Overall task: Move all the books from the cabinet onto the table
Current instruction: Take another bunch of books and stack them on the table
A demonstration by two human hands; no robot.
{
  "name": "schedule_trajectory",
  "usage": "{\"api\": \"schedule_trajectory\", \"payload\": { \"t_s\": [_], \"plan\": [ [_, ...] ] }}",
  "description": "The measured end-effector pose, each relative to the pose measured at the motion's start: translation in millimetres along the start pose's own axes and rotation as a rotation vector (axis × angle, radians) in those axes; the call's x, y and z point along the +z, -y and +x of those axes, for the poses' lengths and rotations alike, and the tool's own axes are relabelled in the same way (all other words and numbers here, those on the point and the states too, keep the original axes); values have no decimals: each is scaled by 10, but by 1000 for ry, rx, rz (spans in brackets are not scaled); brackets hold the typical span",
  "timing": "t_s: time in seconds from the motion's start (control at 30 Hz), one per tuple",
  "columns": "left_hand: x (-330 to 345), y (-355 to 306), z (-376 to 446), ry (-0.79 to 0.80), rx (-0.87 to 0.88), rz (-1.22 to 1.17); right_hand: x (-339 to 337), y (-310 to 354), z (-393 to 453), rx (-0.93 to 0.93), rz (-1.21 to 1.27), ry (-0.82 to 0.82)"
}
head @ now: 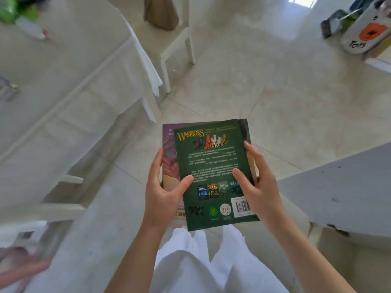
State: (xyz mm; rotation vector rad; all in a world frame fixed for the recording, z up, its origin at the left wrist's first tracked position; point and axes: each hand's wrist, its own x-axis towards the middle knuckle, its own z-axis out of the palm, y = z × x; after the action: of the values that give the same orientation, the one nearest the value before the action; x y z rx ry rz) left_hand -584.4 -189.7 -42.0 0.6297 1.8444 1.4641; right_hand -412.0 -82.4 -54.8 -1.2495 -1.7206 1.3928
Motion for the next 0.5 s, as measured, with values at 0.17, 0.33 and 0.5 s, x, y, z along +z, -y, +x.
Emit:
{"api": "schedule_trajectory", "payload": {
  "t_s": [0.17, 0.33, 0.5],
  "plan": [
    [-979, 33, 282, -198, -38, -7, 1077, 284, 371, -53, -50, 187],
    [-1651, 23, 517, -377, -55, -47, 1957, 537, 709, -106, -75, 333],
    [-2074, 95, 755, -531, -93, -96, 2551, 687, 1087, -132, -97, 515]
  ]
}}
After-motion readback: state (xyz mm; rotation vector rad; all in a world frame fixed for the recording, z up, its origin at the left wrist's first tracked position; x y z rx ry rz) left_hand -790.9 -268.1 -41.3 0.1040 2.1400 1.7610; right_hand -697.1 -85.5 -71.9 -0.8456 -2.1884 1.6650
